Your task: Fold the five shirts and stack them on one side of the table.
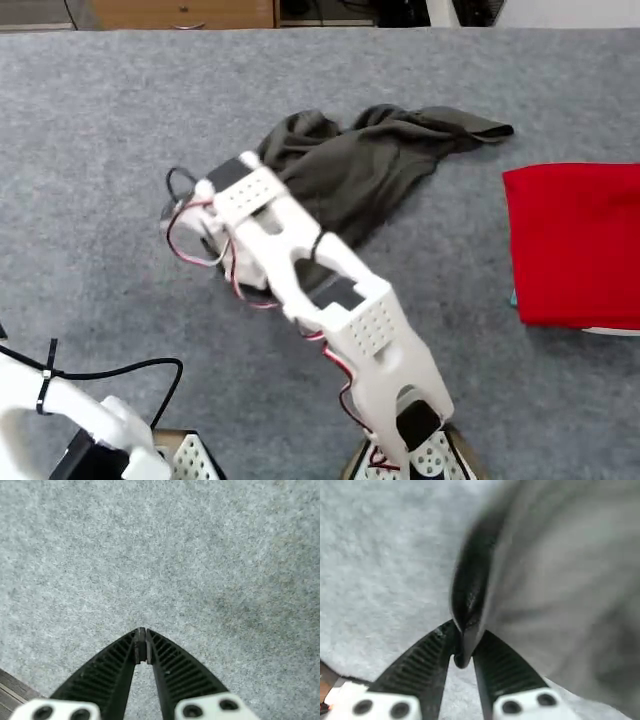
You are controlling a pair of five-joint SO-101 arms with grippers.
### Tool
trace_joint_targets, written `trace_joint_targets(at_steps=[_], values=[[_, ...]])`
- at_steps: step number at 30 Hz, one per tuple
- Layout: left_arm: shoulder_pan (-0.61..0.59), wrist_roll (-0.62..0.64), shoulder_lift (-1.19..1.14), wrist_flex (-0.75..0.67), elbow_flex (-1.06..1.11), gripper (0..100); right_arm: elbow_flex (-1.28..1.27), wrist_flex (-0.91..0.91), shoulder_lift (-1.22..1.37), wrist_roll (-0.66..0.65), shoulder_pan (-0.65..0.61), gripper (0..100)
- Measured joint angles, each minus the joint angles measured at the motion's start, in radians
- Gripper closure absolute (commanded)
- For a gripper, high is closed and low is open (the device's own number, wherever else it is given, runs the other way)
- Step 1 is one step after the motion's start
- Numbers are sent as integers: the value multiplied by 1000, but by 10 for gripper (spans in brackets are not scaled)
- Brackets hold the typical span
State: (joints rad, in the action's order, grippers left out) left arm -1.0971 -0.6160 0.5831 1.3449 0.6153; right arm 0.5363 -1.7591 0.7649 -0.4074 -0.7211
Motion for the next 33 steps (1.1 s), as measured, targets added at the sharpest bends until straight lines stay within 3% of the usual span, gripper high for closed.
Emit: trace_joint_targets(at_steps=[5, 13, 23, 33], values=[[0, 0, 0, 0, -11, 981, 52, -3, -126, -83, 77, 997], [0, 0, 0, 0, -43, 981, 130, -5, -582, -183, 187, 997], [0, -2, 0, 0, -51, 981, 215, -5, -1048, -190, 454, 997], [130, 0, 0, 3, -55, 980, 244, -6, -1191, -270, 752, 997]])
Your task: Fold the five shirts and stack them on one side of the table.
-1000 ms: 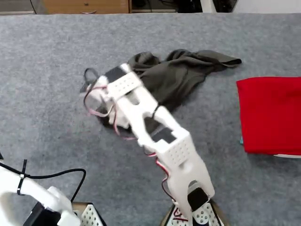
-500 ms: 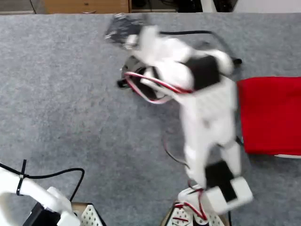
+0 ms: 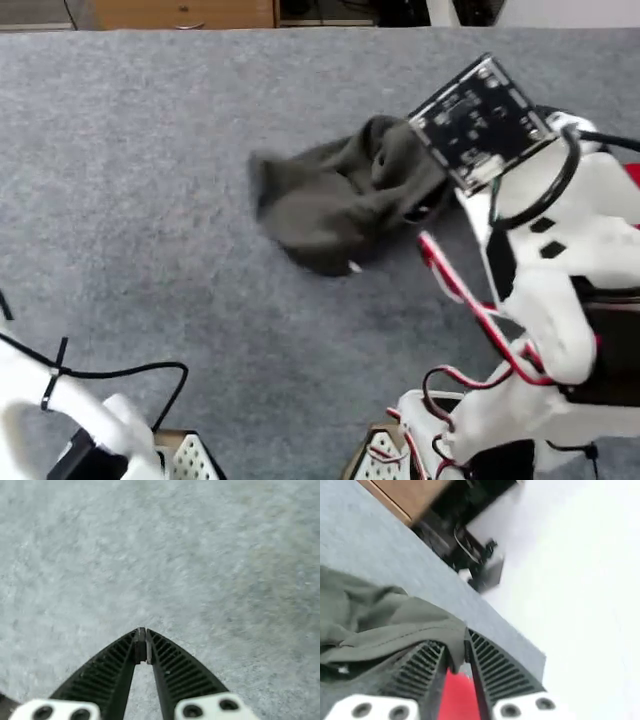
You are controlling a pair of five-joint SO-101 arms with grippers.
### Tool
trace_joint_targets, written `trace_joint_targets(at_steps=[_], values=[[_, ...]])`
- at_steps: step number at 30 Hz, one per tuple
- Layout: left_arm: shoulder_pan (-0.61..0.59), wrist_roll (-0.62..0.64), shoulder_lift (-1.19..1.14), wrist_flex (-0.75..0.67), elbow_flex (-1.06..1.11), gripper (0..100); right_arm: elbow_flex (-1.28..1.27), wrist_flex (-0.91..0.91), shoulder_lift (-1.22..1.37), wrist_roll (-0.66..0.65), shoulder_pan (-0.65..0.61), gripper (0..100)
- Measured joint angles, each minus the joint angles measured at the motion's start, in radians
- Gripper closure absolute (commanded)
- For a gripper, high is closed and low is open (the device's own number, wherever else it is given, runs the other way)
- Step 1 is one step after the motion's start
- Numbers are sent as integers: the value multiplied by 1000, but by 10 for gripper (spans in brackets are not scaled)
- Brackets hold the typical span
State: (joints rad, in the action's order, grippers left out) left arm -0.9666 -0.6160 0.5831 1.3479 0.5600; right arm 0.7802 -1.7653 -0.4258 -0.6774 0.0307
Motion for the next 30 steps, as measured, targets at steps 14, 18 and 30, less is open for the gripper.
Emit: trace_joint_targets(at_steps=[14, 18, 30], values=[[733, 2, 0, 341, -140, 978, -253, -3, -3, -11, 137, 997], [961, 0, 0, 359, -140, 978, -272, -3, -2, -11, 163, 997], [1320, 8, 0, -8, 155, 978, -344, 92, -2, -80, 304, 997]])
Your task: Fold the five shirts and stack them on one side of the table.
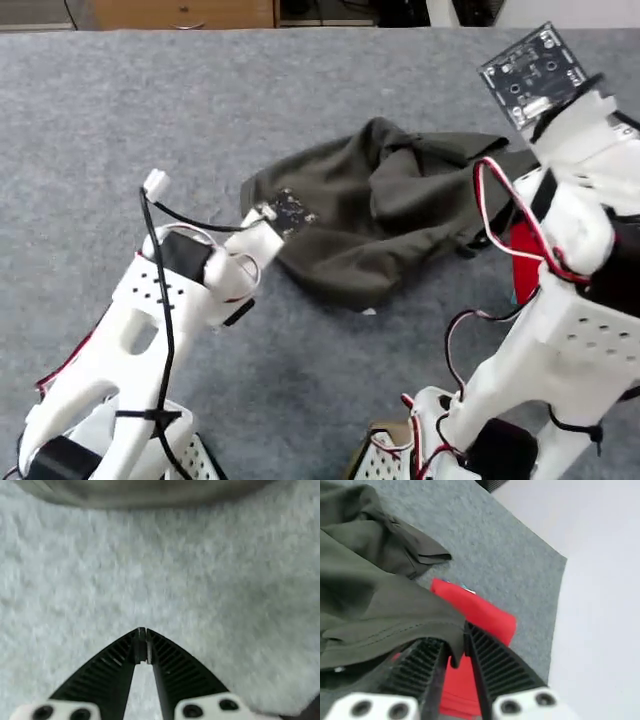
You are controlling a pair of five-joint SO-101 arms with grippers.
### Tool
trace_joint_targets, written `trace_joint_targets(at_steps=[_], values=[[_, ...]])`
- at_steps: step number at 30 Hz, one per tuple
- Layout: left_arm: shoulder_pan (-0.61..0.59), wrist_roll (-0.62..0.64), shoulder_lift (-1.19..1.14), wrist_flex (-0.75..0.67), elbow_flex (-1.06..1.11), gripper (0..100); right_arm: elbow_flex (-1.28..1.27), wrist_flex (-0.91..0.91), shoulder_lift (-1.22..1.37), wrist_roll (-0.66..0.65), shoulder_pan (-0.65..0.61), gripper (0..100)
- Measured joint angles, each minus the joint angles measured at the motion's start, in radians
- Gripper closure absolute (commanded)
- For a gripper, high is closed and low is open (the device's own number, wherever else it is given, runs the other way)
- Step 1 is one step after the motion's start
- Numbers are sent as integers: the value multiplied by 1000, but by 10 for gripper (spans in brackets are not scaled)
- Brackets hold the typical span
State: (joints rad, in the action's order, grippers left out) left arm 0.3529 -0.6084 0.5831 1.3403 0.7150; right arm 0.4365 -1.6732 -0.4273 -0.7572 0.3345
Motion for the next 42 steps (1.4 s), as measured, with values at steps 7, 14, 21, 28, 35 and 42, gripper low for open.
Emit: trace_joint_targets(at_steps=[7, 14, 21, 28, 35, 42], values=[[6, 123, -41, -152, 6, 978, -78, 115, 0, -28, 104, 997], [12, 183, -207, -133, -91, 978, -118, 198, 0, -81, 166, 997], [86, 183, -287, -20, -218, 979, -126, 201, 0, -81, 222, 997], [158, 183, -292, -9, -227, 981, -126, 201, 0, -81, 305, 997], [250, 183, -292, 71, -227, 981, -126, 189, 0, -81, 373, 997], [284, 183, -292, 87, -227, 978, -126, 155, 0, -28, 373, 997]])
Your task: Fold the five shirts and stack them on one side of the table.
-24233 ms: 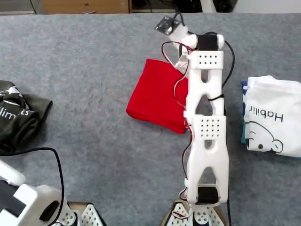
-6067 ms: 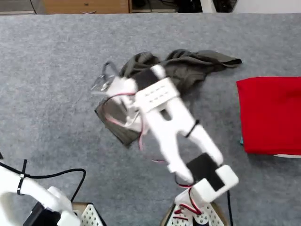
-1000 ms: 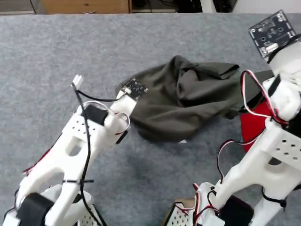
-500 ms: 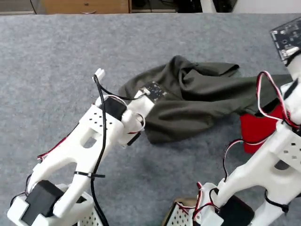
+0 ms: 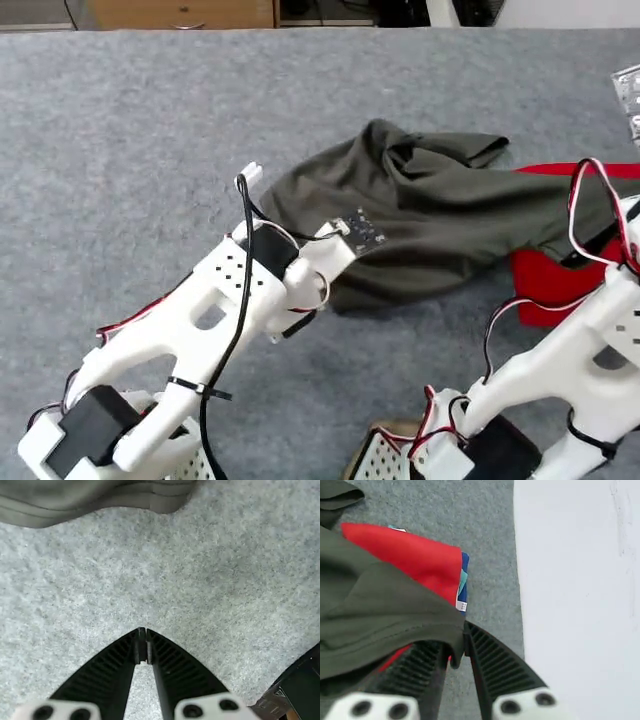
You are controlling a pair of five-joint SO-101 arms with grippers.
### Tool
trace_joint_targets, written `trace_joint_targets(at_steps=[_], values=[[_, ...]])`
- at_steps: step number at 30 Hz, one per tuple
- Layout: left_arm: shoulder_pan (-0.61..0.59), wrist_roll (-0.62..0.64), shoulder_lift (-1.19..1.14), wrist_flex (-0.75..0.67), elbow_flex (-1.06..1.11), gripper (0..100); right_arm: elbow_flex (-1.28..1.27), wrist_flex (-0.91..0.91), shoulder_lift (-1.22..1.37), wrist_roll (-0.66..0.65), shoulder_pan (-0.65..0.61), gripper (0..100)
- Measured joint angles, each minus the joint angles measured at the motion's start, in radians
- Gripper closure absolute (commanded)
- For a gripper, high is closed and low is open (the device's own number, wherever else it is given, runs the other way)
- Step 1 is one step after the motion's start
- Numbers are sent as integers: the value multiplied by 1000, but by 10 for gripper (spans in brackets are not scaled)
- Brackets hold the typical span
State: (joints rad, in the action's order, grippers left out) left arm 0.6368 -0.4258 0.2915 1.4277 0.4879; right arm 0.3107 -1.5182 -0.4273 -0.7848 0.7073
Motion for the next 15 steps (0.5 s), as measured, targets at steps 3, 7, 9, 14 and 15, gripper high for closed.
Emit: trace_joint_targets(at_steps=[3, 7, 9, 14, 15], values=[[2, 0, 0, -18, 0, 961, 0, -3, 0, 38, 0, 997], [3, 0, 0, -104, 15, 819, -2, -44, -20, 55, 0, 997], [3, 17, -5, -158, 40, 771, -2, -71, -35, 58, -14, 997], [3, 63, -78, -244, 61, 784, -2, -121, -54, 58, -37, 997], [3, 64, -106, -255, 61, 784, -2, -129, -54, 58, -37, 997]])
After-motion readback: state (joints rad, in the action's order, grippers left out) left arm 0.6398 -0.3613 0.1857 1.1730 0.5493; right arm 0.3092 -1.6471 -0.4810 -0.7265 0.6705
